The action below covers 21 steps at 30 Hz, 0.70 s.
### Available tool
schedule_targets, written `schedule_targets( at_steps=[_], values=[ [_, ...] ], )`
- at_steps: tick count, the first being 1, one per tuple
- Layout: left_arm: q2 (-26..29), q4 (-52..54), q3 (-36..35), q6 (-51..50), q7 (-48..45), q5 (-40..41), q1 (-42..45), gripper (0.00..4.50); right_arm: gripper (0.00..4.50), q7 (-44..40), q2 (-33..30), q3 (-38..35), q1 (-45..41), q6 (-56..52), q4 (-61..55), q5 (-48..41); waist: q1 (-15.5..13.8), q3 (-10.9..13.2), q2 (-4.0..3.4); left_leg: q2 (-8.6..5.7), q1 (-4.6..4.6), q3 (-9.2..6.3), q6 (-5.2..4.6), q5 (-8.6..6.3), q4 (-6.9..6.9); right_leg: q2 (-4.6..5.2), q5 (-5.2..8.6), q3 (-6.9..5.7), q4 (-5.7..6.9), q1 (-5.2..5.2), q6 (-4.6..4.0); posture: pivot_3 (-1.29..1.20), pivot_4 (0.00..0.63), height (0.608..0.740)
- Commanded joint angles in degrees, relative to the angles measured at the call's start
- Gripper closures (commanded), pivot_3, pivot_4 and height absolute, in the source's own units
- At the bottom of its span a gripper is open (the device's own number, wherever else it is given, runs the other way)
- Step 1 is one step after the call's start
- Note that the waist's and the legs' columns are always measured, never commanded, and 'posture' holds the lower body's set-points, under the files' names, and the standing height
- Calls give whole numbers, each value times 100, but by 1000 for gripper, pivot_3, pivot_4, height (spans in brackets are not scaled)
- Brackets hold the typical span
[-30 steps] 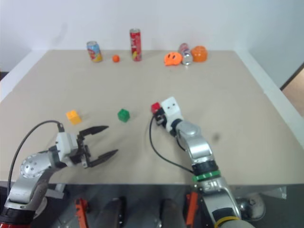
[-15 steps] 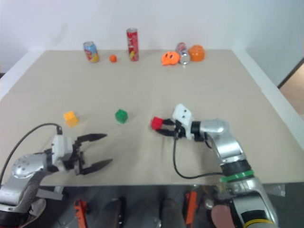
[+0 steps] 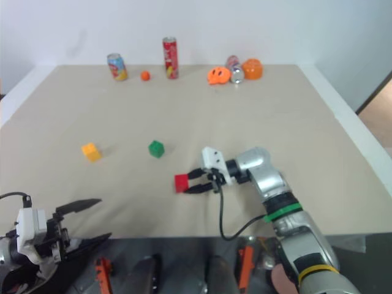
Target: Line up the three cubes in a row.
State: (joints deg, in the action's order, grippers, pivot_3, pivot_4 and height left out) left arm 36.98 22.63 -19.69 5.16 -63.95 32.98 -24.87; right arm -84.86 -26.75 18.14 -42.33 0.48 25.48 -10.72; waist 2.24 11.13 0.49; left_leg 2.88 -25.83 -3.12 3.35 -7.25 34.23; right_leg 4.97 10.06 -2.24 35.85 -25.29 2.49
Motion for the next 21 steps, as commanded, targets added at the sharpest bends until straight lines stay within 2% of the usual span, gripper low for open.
schedule_targets(
  at_steps=[1,10,21],
  values=[
    [-45,358,-121,81,180,1,-14,0,3313,-109,-39,-122,-257,276,286,66,8,0,0,0,-4,0,0,0,0,0,0,0,-5,-2,0,0,150,740],
    [-63,410,29,18,294,1,80,0,3313,-163,-440,-346,-194,356,540,56,25,0,0,0,-5,6,-1,1,0,0,-1,3,-11,-2,-1,0,150,740],
    [-56,301,15,-63,313,4,286,0,3313,-123,-216,-239,-308,996,1084,383,24,0,0,1,0,6,-8,5,-1,-3,-2,5,4,-1,1,0,150,740]
  ],
)
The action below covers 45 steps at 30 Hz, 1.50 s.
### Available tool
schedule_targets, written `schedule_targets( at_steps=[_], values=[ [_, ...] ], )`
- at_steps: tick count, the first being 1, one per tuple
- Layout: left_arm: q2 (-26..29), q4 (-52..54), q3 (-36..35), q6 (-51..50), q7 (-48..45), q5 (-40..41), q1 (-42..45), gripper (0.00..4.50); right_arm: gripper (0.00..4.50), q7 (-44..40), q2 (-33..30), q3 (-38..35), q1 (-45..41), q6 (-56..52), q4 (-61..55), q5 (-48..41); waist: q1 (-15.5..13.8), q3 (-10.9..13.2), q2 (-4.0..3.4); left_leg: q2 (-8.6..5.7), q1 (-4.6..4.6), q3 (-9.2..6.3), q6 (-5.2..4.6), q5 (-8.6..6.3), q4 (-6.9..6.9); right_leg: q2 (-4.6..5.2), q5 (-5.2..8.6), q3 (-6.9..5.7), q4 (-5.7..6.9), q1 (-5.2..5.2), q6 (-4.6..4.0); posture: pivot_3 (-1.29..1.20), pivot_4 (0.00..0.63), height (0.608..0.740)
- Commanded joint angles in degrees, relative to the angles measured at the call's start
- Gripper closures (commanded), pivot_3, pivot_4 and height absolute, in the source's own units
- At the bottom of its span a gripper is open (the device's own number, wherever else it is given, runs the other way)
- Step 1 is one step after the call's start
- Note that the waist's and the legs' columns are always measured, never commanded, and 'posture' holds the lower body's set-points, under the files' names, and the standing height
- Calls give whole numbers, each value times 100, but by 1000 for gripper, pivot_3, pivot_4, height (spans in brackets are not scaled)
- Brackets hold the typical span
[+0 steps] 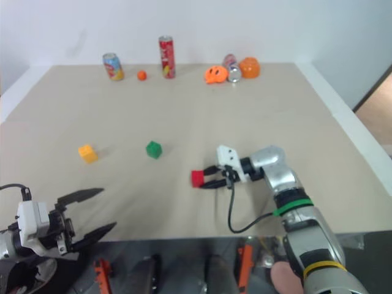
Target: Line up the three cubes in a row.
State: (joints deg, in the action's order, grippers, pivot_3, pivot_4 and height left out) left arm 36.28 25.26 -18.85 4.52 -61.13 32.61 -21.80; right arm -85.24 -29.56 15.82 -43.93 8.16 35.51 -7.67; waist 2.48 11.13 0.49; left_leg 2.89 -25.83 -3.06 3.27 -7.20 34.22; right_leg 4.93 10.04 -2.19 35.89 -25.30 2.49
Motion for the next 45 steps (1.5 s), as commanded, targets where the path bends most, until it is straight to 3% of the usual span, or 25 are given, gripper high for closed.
schedule_targets(
  at_steps=[1,8,9,21,33,34,40,45],
  values=[
    [14,27,-81,2,35,42,-17,0,3313,-89,97,13,-171,279,132,109,3,0,0,1,3,0,1,-1,0,-1,0,0,2,1,0,0,150,740],
    [3,68,-142,21,84,52,-83,0,3313,-178,246,41,-324,463,469,242,9,0,0,16,21,-1,6,-5,-1,-15,1,1,13,3,-2,0,150,740],
    [3,72,-147,29,96,47,-94,0,2813,-144,266,52,-345,473,538,283,9,0,0,16,21,-1,7,-5,-1,-15,1,2,13,3,-2,0,150,740],
    [32,-218,-36,14,211,-1,352,0,2813,-447,43,20,-731,392,861,391,12,0,0,15,33,0,18,-12,0,-16,0,8,13,4,-7,0,150,740],
    [1,-338,161,15,215,-42,575,0,2813,-207,104,-95,-645,306,800,358,5,0,0,16,31,1,6,-4,0,-25,-2,18,21,5,-9,0,150,740],
    [11,-342,152,15,212,-38,571,0,2144,-214,111,-99,-640,275,796,347,5,0,0,18,31,1,7,-5,-1,-28,-2,18,21,5,-9,0,150,740],
    [31,-343,142,-11,213,-32,571,0,137,-233,137,-113,-562,170,680,297,5,0,0,19,31,0,8,-6,-6,-31,-2,18,21,3,-9,0,150,740],
    [13,-349,183,-19,223,-42,582,0,19,-303,60,-83,-456,114,502,314,5,0,0,19,31,0,9,-6,-5,-31,-2,19,20,4,-9,0,150,740]
  ],
)
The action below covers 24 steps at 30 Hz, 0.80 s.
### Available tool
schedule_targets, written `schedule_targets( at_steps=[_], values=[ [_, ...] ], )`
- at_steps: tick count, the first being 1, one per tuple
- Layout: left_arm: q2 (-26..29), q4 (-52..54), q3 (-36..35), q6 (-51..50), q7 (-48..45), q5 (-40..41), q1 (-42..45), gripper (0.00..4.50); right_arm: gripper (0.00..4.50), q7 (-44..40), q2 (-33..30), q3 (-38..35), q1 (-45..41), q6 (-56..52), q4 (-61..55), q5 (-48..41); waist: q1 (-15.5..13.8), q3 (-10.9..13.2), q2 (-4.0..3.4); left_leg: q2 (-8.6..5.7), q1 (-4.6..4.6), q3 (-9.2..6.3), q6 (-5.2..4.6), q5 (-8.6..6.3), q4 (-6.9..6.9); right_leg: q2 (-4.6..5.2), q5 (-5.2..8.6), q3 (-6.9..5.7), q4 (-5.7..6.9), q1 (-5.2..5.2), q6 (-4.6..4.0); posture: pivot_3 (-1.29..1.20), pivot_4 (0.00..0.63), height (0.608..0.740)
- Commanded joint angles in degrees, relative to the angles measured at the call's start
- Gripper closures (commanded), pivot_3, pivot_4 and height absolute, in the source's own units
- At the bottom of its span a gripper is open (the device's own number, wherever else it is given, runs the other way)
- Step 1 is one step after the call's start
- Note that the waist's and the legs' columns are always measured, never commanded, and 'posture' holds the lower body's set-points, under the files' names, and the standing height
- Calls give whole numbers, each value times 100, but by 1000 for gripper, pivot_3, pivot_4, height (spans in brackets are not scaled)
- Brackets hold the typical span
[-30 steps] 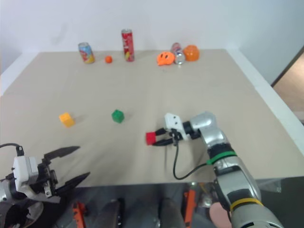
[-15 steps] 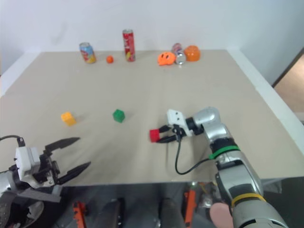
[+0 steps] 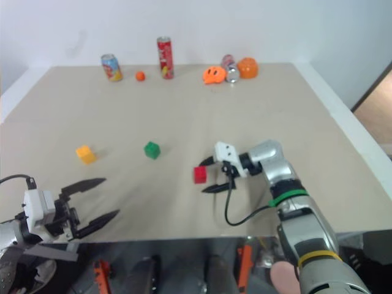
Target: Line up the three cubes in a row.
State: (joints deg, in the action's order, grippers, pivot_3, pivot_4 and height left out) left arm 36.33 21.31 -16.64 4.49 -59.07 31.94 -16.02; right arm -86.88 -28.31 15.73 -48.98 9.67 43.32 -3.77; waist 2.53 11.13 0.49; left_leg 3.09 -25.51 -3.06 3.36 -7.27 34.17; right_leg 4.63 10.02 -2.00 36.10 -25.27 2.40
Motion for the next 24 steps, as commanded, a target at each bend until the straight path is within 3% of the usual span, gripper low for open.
schedule_targets(
  at_steps=[1,9,15,21,24],
  values=[
    [8,39,-38,-15,17,24,6,0,19,-164,-89,-69,62,-42,-315,-72,0,0,0,0,0,0,0,0,0,0,0,0,0,0,0,0,150,740],
    [-84,-251,-135,-403,549,50,299,0,19,-562,-912,-49,-267,54,-331,-210,-28,1,-1,-1,0,1,0,0,2,0,0,3,-1,2,0,0,150,740],
    [-377,-190,236,-1023,1375,-221,616,0,19,-362,-1222,-489,-668,-89,-272,-382,3,1,0,0,5,3,0,0,1,-2,0,6,0,-1,0,0,150,740],
    [-808,-184,669,-2008,2460,-441,1321,0,19,832,-847,-1373,-539,-1444,-1348,-1200,-16,2,2,-1,6,-3,-1,1,1,-10,-4,12,7,7,5,0,150,740],
    [-984,-381,874,-2308,2871,-673,1767,0,19,1484,-597,-1630,-48,-2250,-2364,-1564,-38,1,4,-1,7,-7,-1,1,1,-15,-8,15,10,7,7,0,150,740]
  ],
)
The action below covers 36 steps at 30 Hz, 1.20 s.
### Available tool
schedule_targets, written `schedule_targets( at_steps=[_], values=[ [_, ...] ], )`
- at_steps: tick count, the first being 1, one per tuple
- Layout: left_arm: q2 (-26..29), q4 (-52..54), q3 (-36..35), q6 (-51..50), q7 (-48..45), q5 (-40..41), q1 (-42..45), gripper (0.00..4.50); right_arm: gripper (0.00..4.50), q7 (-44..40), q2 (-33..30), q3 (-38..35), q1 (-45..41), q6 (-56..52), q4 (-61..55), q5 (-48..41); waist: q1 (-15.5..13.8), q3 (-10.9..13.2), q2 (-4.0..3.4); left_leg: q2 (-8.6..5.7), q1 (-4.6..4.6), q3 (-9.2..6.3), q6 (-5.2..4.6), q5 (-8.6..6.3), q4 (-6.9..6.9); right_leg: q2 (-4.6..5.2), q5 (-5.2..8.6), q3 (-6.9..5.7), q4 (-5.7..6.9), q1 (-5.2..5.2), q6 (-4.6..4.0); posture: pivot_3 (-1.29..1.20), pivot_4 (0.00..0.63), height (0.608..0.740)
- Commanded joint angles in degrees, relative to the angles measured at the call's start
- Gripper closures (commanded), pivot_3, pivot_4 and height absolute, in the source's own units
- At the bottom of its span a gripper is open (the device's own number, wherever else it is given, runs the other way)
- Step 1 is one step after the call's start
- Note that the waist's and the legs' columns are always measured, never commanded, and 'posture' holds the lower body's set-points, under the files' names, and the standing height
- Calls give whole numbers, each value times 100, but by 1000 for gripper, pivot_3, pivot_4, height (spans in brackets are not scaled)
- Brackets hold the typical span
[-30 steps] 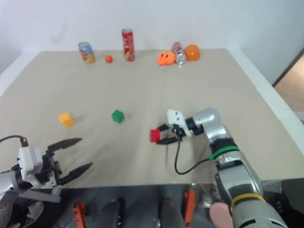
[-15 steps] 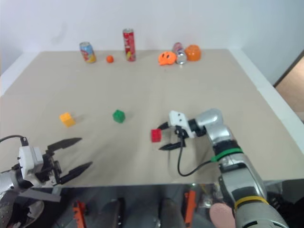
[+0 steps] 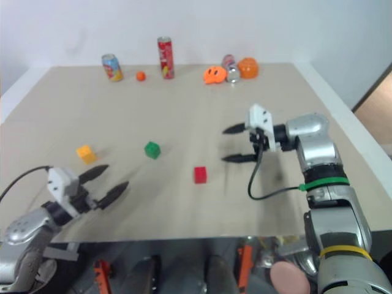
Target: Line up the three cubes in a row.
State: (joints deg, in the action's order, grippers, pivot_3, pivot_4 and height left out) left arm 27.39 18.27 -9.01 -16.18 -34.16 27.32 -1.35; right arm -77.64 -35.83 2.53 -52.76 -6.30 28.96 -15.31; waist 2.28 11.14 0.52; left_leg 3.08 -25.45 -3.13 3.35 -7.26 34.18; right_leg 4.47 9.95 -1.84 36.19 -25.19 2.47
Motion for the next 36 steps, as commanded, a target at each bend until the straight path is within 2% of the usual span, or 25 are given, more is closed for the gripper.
schedule_targets(
  at_steps=[1,6,13,23,36],
  values=[
    [-141,-127,164,-361,491,-249,444,0,19,707,206,-347,538,-877,-1281,-511,-14,-1,2,1,1,-4,0,0,1,-6,0,1,0,2,0,0,150,740],
    [-287,-434,547,-716,868,-677,1163,0,19,1417,385,-461,1576,-1606,-2848,-853,-133,0,6,-2,0,-6,0,0,2,-8,0,7,2,5,2,0,150,740],
    [-382,-1139,982,-686,745,-1084,1789,0,19,2115,363,-657,2477,-2488,-4347,-1464,-117,0,6,-3,-1,-6,0,0,22,-8,-3,12,1,9,6,0,150,740],
    [-604,-2116,1114,-597,758,-1474,2412,0,19,2544,3,-993,3183,-2757,-5092,-1746,-125,0,12,-4,1,-6,0,0,30,-8,-4,13,-1,12,5,0,150,740],
    [-1033,-2718,1288,-574,579,-1673,3027,0,19,2721,-399,-1194,3902,-2852,-5595,-2003,-125,1,25,-6,0,-6,0,-1,29,-8,-3,14,-3,17,6,0,150,740]
  ],
)
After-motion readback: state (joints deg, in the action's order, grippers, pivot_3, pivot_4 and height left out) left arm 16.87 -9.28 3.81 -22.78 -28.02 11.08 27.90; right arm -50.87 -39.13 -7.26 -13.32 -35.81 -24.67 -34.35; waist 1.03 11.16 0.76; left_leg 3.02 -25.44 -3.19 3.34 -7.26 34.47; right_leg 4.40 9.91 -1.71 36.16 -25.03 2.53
